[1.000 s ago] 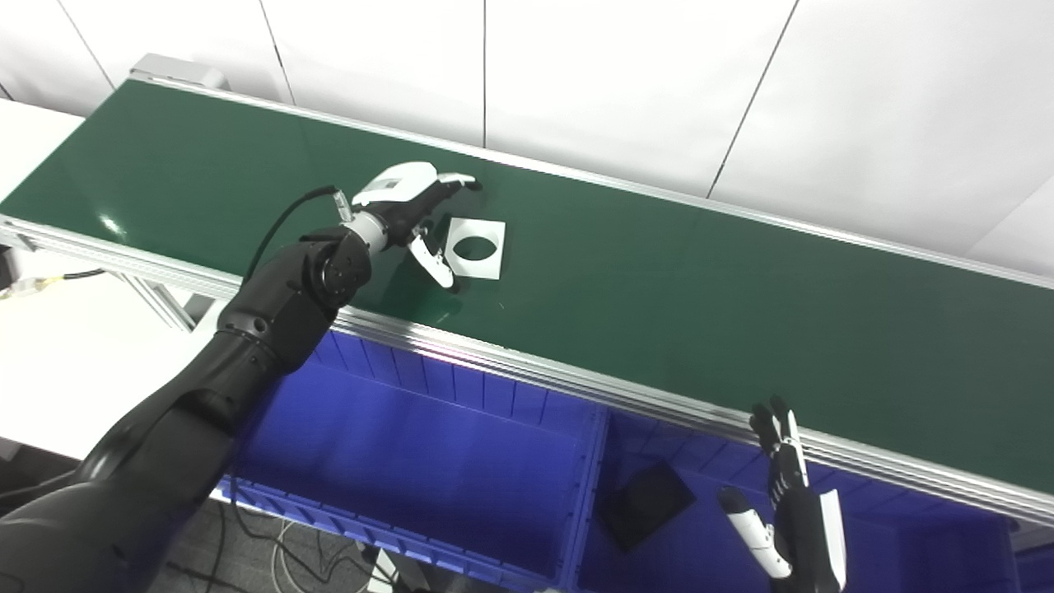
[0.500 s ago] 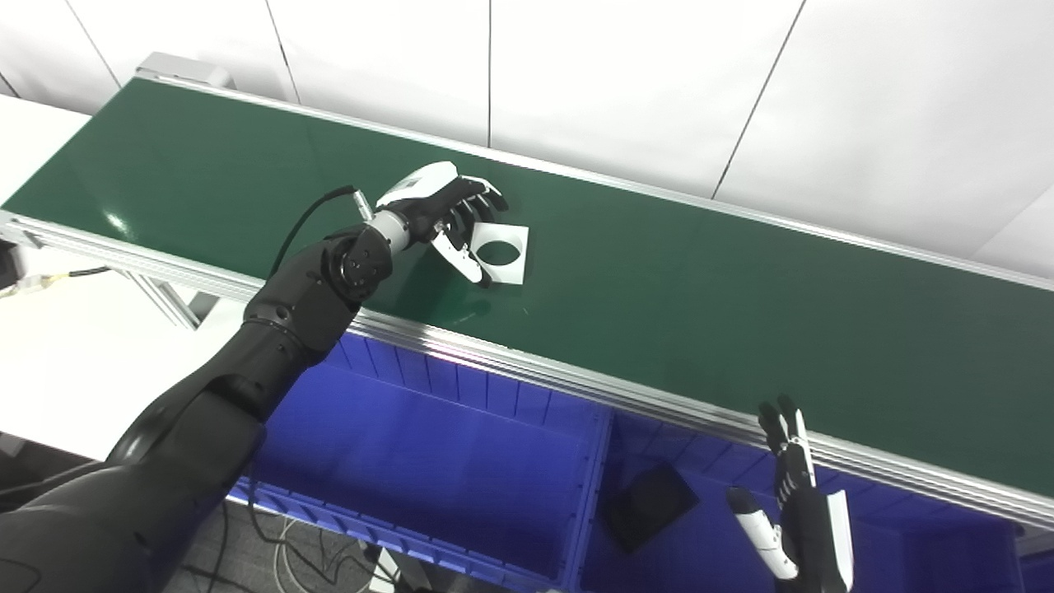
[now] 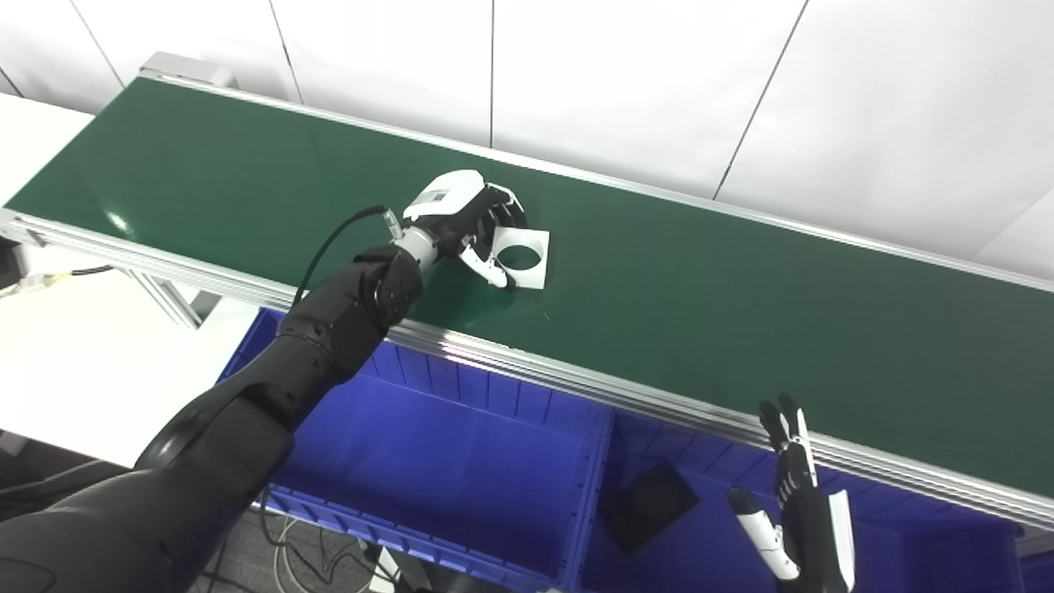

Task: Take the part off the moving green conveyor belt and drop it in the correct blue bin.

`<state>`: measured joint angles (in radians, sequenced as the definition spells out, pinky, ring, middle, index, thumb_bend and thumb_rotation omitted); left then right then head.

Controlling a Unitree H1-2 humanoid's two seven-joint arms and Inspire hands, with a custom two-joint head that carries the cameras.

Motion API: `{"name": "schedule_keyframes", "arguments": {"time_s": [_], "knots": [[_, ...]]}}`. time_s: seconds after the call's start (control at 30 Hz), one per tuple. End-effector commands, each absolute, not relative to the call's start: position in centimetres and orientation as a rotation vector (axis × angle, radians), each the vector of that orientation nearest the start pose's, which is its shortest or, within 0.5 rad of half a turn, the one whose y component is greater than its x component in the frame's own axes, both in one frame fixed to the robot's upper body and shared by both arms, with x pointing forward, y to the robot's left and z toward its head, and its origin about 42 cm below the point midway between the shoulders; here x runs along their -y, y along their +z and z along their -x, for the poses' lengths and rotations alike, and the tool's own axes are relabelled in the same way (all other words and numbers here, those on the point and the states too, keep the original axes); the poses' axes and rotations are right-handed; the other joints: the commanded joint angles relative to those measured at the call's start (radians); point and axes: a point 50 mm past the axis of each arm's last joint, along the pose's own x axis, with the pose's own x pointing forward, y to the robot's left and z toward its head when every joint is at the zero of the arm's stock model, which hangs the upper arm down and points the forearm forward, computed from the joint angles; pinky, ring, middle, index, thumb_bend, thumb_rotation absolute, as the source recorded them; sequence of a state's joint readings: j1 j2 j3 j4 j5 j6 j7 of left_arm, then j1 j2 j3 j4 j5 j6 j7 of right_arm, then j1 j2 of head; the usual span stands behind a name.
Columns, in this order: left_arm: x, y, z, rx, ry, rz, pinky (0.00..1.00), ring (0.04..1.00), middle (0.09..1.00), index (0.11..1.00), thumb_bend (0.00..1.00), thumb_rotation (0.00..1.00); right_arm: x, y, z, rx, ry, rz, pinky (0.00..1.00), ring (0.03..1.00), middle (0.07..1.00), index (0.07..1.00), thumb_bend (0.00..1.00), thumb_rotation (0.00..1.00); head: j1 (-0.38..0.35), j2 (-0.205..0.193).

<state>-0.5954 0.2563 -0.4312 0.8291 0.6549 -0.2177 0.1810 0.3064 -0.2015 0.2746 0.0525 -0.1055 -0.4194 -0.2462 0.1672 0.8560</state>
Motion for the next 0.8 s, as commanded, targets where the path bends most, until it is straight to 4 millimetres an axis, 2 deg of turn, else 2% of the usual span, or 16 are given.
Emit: {"name": "schedule_keyframes", "arguments": {"time_s": [0.0,0.07,0.2,0.3,0.4,0.47,0.6,0.7,0.77], "knots": [[-21.1,9.1,-44.9,0.165,-0.36,-1.17,0.49,0.543,0.507,0.491,0.52,0.0,22.4,5.1,-16.1,0.151,0.042,0.173,0.99,0.954,0.937,1.0,0.74,0.76,0.001,0.001],[-21.2,9.1,-44.8,0.181,-0.35,-1.181,0.52,0.567,0.524,0.477,0.52,0.0,22.4,5.1,-16.1,0.151,0.042,0.172,1.0,0.959,0.941,1.0,0.74,0.77,0.001,0.001],[-21.7,9.2,-44.8,0.216,-0.319,-1.184,0.52,0.569,0.527,0.475,0.52,0.0,22.4,5.0,-16.3,0.149,0.042,0.173,0.99,0.963,0.944,1.0,0.74,0.76,0.004,0.0],[-22.0,9.3,-44.8,0.223,-0.294,-1.163,0.48,0.535,0.509,0.484,0.52,0.0,22.3,5.0,-16.3,0.15,0.04,0.171,0.99,0.958,0.94,1.0,0.75,0.77,0.005,0.0],[-22.6,10.1,-45.0,0.243,-0.287,-1.154,0.42,0.492,0.466,0.506,0.52,0.0,22.2,5.0,-16.3,0.147,0.04,0.16,1.0,0.961,0.94,1.0,0.74,0.76,0.001,-0.003],[-22.8,10.8,-45.0,0.279,-0.263,-1.136,0.42,0.486,0.464,0.507,0.52,0.0,22.2,5.0,-16.2,0.145,0.041,0.157,1.0,0.962,0.942,1.0,0.74,0.76,0.0,-0.004],[-23.0,13.9,-44.6,0.351,-0.187,-1.054,0.44,0.497,0.488,0.494,0.52,0.0,22.1,5.0,-16.3,0.144,0.04,0.153,1.0,0.965,0.944,1.0,0.75,0.77,-0.008,-0.004],[-23.3,17.1,-43.8,0.422,-0.156,-1.004,0.4,0.45,0.443,0.517,0.52,0.0,22.1,4.9,-16.2,0.143,0.042,0.155,1.0,0.967,0.946,1.0,0.75,0.77,-0.021,-0.003],[-23.5,18.6,-43.3,0.445,-0.143,-0.985,0.43,0.474,0.456,0.515,0.52,0.0,22.1,4.9,-16.3,0.144,0.043,0.164,0.99,0.964,0.945,1.0,0.74,0.76,-0.031,-0.004]]}}
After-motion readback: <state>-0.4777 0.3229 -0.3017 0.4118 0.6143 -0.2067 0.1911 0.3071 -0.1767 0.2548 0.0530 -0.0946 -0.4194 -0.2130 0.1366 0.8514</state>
